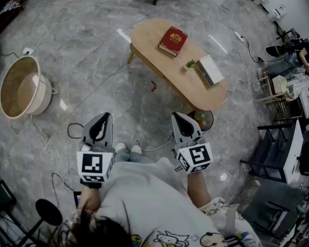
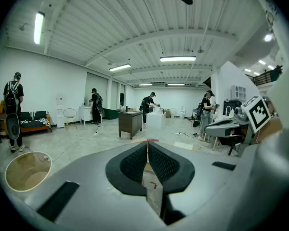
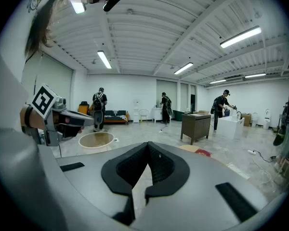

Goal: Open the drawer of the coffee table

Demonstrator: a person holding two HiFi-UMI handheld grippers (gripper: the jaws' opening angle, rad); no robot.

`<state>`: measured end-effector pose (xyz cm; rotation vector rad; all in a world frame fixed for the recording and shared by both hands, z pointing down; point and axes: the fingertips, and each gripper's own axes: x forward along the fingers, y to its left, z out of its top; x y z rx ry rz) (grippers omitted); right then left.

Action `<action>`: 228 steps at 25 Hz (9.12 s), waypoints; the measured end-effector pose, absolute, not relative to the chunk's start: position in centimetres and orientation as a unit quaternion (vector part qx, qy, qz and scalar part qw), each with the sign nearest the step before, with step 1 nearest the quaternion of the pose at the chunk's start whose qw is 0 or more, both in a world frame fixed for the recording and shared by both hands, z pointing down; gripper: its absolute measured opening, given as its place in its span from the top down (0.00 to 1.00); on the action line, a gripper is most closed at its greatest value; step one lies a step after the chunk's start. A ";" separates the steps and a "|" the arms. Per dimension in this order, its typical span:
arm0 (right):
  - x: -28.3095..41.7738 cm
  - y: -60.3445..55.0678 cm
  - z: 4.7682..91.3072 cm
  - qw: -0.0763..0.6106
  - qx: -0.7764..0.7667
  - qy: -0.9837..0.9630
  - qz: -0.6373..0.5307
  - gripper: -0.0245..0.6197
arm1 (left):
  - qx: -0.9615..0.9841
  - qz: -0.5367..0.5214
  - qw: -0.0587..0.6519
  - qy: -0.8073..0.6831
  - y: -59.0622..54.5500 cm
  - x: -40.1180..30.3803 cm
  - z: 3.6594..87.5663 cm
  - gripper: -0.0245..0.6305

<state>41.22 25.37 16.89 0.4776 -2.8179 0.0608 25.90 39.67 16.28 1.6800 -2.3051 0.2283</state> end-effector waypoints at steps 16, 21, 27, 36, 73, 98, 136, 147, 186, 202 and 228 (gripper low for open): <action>40.6 26.2 17.6 0.121 0.090 -0.988 0.039 0.95 | 0.538 0.080 0.142 -0.827 40.3 26.4 16.2 0.94; 39.4 26.2 17.5 0.118 0.084 -0.988 0.050 0.85 | 0.531 0.075 0.139 -0.832 40.6 24.9 16.4 0.88; 35.5 25.2 17.9 0.121 0.089 -0.987 0.061 0.77 | 0.538 0.073 0.142 -0.827 39.7 20.7 17.2 0.79; 22.6 20.6 18.4 0.139 0.117 -0.981 0.061 0.70 | 0.578 0.080 0.162 -0.796 34.2 8.1 18.4 0.72; 10.5 10.0 20.2 0.154 0.292 -0.938 0.107 0.57 | 0.684 0.115 0.202 -0.691 22.0 -10.4 22.4 0.60; 11.1 -12.4 19.9 0.139 0.331 -0.927 0.113 0.57 | 0.730 0.134 0.169 -0.649 -4.1 -10.6 21.2 0.60; 8.1 -10.6 31.9 0.181 0.422 -0.862 0.216 0.57 | 0.807 0.213 0.222 -0.504 -7.8 -12.0 33.7 0.60; 6.1 -9.5 40.2 0.210 0.413 -0.855 0.234 0.57 | 0.810 0.228 0.255 -0.475 -8.8 -11.7 43.9 0.60; 3.6 -8.0 60.8 0.276 0.341 -0.860 0.260 0.57 | 0.848 0.372 0.214 -0.312 -13.7 -9.4 75.5 0.60; 4.8 -7.4 61.8 0.273 0.350 -0.849 0.288 0.57 | 0.863 0.375 0.195 -0.276 -15.3 -9.2 76.4 0.76; 2.3 -6.6 62.6 0.292 0.326 -0.849 0.294 0.57 | 0.895 0.412 0.068 -0.154 -14.1 -9.8 76.0 0.86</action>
